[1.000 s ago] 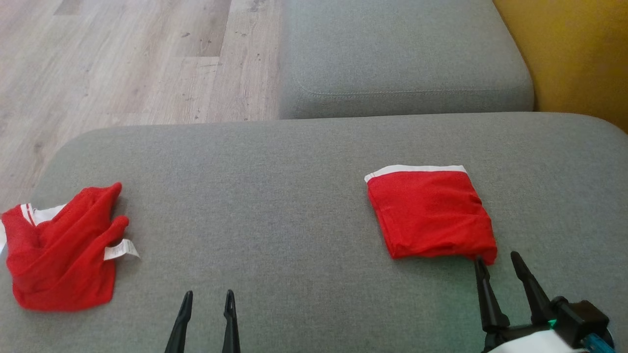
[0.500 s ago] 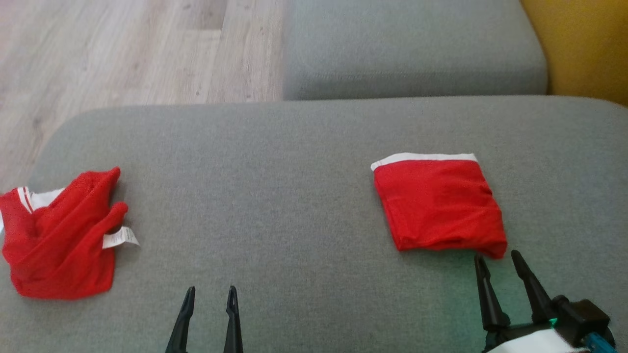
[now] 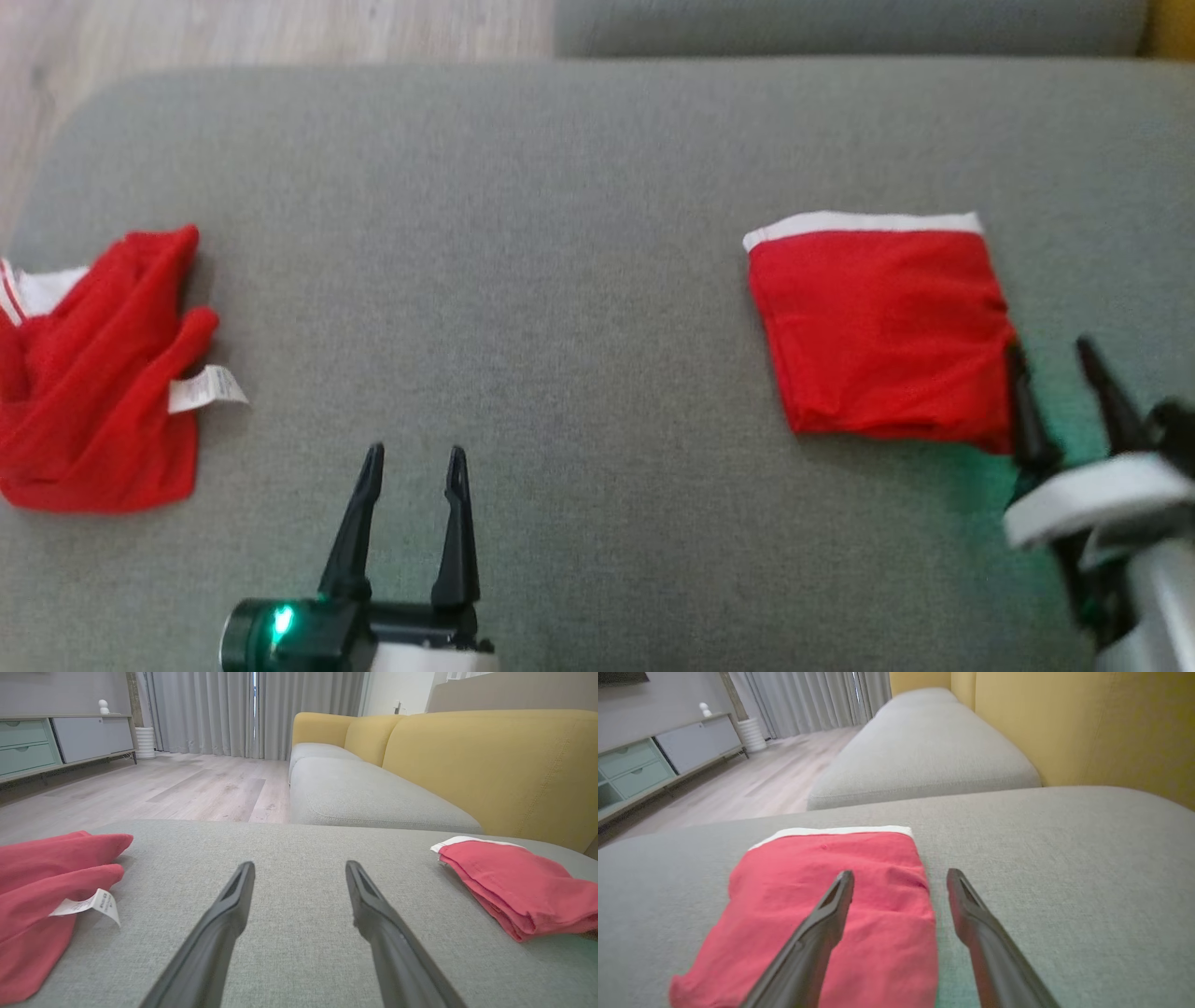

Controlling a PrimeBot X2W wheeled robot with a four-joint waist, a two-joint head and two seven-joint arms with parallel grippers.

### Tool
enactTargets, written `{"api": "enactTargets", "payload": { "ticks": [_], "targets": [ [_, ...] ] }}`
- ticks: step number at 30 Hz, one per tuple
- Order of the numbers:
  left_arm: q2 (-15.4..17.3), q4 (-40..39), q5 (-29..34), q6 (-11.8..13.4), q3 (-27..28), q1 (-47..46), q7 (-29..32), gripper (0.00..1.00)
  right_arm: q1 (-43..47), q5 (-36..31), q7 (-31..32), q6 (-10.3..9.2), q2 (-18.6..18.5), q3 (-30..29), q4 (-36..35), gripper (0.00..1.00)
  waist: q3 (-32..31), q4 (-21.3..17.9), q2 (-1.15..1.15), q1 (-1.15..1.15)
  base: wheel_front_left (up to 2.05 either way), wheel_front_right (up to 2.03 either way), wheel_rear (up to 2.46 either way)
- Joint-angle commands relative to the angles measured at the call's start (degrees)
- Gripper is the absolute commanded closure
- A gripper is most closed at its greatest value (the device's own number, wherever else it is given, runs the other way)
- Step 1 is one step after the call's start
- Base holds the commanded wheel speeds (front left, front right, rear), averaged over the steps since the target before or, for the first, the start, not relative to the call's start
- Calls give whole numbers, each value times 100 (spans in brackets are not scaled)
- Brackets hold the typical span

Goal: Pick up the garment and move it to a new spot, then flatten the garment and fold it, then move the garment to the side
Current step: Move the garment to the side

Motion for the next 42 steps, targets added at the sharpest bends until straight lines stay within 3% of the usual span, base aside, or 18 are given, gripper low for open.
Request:
{"api": "enactTargets", "payload": {
  "ticks": [1,8,15,16,17,18,28,42],
  "targets": [
    [-29,-186,-45,4,121,-188,-30,0,-211,68,97,39,-199,47,-95,0,225,35,0,-2,0,0,0],
    [-29,-141,-45,-70,34,-494,-30,0,-897,489,1139,39,-708,105,462,0,570,90,0,-2,0,0,0],
    [-29,-96,-88,-54,17,-608,-30,0,-1005,1159,1681,39,-755,633,652,0,636,29,0,-2,0,0,0],
    [-29,-90,-87,-55,15,-616,-30,0,-1007,1223,1768,39,-770,729,675,19,641,4,0,-2,0,0,0],
    [-29,-89,-86,-55,17,-628,-30,0,-1018,1296,1843,39,-781,813,691,54,650,-23,0,-2,0,0,0],
    [-29,-91,-87,-53,17,-644,-30,0,-1040,1375,1889,39,-799,886,696,100,662,-50,0,-2,0,0,0],
    [-29,-164,-42,-113,105,-778,-30,0,-1630,1079,1427,39,-1314,675,837,100,975,-478,0,-2,0,0,0],
    [-29,-258,192,-345,286,-1295,-30,0,-2543,408,1255,39,-2485,-435,1166,100,1877,-1003,0,-2,0,0,0]
  ]
}}
